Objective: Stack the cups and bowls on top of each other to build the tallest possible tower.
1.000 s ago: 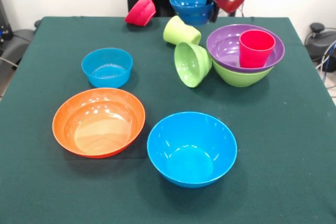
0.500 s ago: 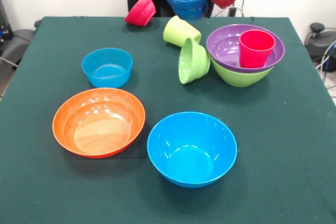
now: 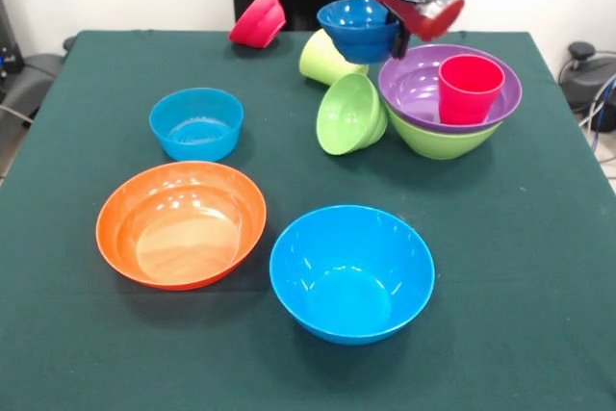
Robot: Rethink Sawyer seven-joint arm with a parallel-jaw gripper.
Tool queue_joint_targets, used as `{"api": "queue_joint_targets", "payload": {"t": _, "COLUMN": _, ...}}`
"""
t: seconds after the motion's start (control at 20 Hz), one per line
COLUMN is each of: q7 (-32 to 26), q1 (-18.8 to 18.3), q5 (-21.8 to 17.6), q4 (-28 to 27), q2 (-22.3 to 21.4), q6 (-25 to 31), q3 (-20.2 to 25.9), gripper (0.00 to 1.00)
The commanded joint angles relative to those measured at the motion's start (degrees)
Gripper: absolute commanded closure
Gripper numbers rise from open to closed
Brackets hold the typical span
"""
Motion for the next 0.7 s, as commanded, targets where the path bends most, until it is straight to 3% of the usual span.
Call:
{"api": "queue_joint_targets", "payload": {"t": 0.05, "q7": 14.3, "q1": 2.2, "q5": 2.3, "q4": -7.9, "q2": 4.4, "q6": 4.7, "q3": 3.3, "gripper": 1.0}}
{"api": "queue_joint_targets", "payload": {"t": 0.3, "q7": 14.2, "q1": 2.7, "q5": 2.2, "q4": -10.6, "q2": 4.3, "q6": 10.8, "q3": 1.8, "gripper": 1.0}}
{"api": "queue_joint_targets", "payload": {"t": 0.7, "q7": 14.4, "q1": 3.7, "q5": 2.7, "q4": -12.5, "q2": 3.6, "q6": 15.7, "q3": 0.4, "gripper": 1.0}}
